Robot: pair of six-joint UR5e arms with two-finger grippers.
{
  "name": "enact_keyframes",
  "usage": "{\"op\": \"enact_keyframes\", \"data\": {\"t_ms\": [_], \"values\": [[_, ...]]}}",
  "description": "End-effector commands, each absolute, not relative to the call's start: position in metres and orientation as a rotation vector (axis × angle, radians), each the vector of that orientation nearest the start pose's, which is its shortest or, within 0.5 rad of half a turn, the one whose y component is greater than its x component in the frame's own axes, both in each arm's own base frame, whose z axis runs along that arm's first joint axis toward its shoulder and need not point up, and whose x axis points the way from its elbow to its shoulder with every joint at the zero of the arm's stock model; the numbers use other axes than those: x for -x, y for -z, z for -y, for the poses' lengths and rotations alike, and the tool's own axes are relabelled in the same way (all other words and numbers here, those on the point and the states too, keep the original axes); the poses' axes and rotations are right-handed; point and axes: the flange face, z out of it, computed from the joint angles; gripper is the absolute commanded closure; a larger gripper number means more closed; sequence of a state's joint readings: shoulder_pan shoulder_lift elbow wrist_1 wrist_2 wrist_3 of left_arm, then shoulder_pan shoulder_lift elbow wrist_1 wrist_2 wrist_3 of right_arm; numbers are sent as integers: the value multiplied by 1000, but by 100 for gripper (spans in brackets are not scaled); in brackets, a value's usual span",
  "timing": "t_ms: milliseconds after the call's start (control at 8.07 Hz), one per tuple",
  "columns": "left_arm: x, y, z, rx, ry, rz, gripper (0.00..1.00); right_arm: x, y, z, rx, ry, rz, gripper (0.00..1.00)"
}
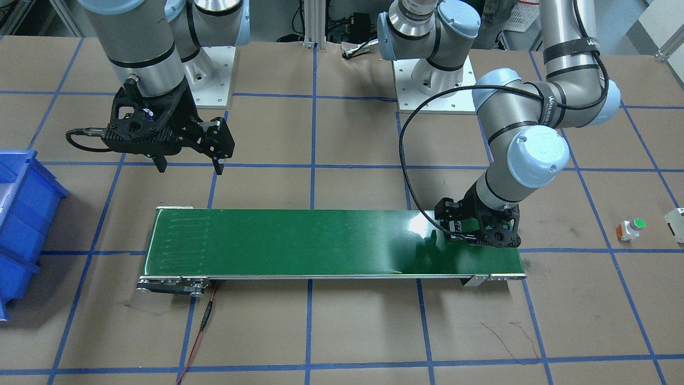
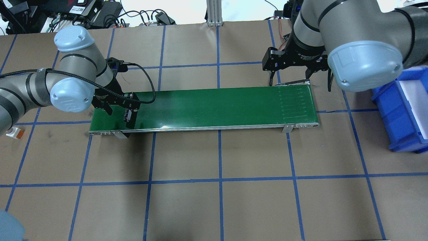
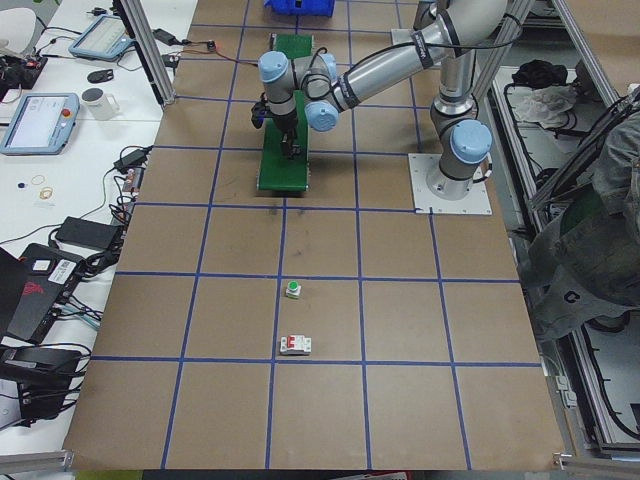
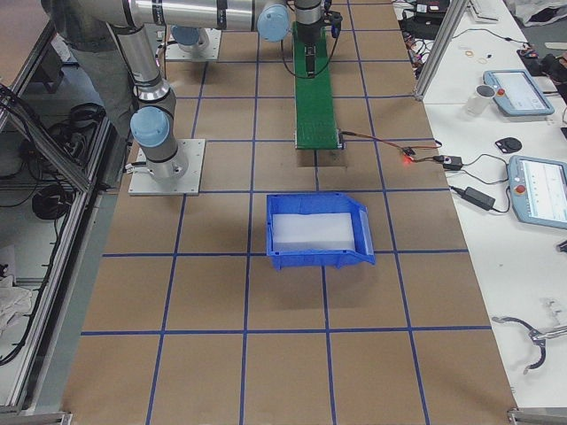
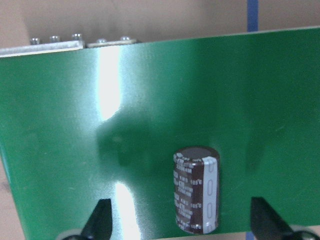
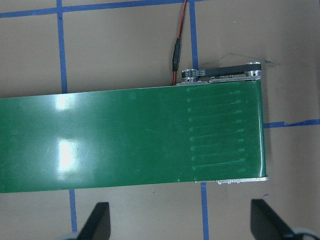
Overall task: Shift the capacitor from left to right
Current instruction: 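Lower the capacitor onto the green belt and open the left gripper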
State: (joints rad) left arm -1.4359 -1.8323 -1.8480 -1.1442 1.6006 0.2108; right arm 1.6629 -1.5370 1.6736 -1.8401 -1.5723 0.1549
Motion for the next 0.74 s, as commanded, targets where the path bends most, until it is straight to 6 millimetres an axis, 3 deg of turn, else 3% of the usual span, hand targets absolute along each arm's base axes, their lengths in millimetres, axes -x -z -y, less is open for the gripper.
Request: {"op": "enact_keyframes", "data": {"t_ms": [0, 372, 619], "values": [[55, -293, 546, -109, -76, -3119, 0, -180, -448, 501, -98, 207, -3118, 0], [56, -335, 551, -109, 50, -3110, 0, -181, -448, 501, -93, 205, -3119, 0], [59, -348, 553, -123, 83, -3104, 0, -181, -448, 501, -95, 203, -3113, 0]]}}
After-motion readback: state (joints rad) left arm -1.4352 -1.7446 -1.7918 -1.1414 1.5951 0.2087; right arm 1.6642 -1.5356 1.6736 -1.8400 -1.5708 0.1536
